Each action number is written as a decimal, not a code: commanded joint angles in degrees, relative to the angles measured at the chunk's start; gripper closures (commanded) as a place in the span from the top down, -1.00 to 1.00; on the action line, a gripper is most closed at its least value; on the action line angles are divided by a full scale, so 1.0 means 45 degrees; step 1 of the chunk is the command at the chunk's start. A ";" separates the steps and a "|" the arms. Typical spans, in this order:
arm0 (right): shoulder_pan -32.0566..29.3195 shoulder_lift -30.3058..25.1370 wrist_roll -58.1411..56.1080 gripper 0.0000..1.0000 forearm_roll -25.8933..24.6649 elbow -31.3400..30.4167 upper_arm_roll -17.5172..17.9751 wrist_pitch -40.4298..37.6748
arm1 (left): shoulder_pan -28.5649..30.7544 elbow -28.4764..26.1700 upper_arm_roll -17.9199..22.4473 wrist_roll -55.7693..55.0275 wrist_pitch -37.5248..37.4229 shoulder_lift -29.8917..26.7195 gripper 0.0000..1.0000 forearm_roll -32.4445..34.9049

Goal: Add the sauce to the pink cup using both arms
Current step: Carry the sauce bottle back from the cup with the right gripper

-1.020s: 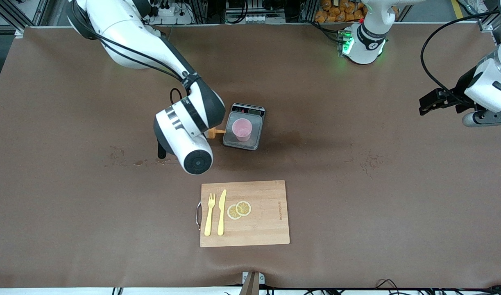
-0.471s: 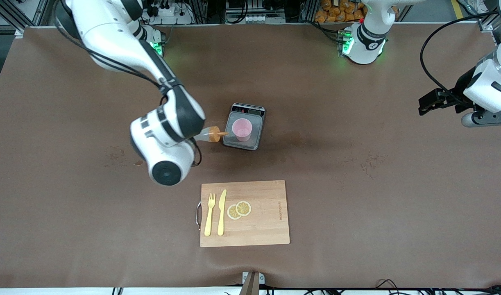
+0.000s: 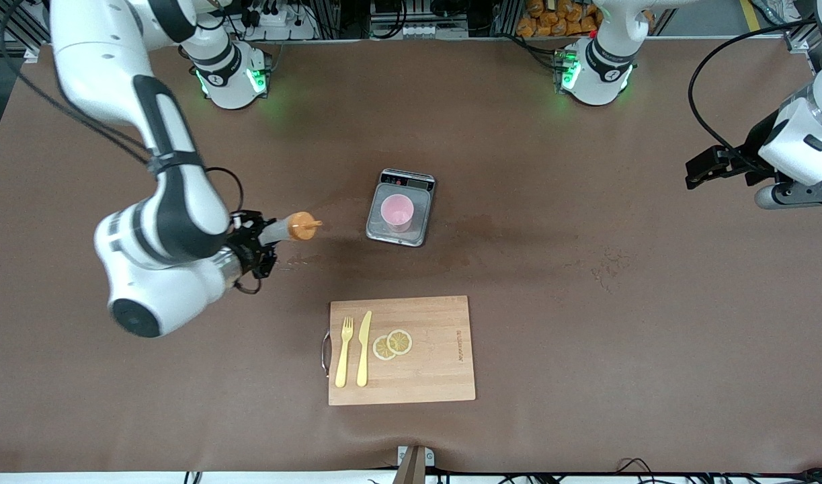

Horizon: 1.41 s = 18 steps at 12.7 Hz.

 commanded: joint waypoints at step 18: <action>-0.8123 0.2506 -1.2770 -0.23 0.2599 -0.2282 0.0131 -0.0836 | -0.0021 -0.0413 -0.0023 0.0233 0.0098 -0.0134 1.00 -0.0128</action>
